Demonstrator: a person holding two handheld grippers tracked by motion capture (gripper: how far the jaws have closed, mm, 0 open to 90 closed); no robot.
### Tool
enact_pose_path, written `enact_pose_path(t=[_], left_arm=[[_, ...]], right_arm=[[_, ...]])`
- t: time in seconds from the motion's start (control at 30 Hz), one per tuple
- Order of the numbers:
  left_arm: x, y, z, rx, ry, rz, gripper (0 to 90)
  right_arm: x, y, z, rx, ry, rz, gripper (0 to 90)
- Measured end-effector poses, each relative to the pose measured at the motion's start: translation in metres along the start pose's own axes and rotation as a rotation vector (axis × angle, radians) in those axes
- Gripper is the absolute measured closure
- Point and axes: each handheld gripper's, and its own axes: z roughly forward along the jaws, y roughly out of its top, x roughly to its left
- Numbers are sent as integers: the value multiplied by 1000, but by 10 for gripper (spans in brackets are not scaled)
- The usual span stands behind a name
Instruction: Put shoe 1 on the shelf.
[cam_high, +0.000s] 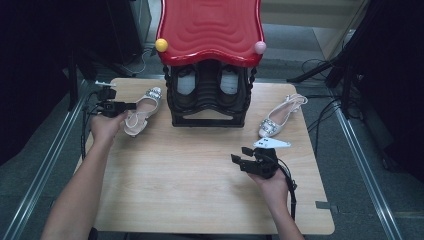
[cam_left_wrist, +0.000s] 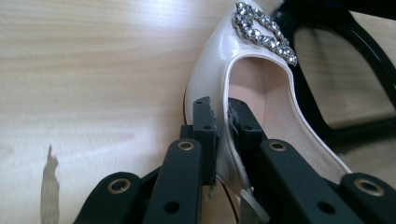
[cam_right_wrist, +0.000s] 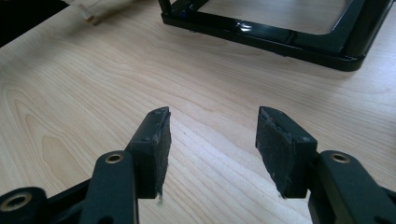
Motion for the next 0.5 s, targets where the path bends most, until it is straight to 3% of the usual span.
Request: enact_pose_path(t=[0.23, 0.5], left_arm=[[-7, -27, -32, -26, -27, 11, 836], [-20, -53, -55, -36, -62, 35, 834]], right_arm=[[3, 9, 9, 0, 27, -17, 468], [6, 18, 18, -9, 54, -25, 473]])
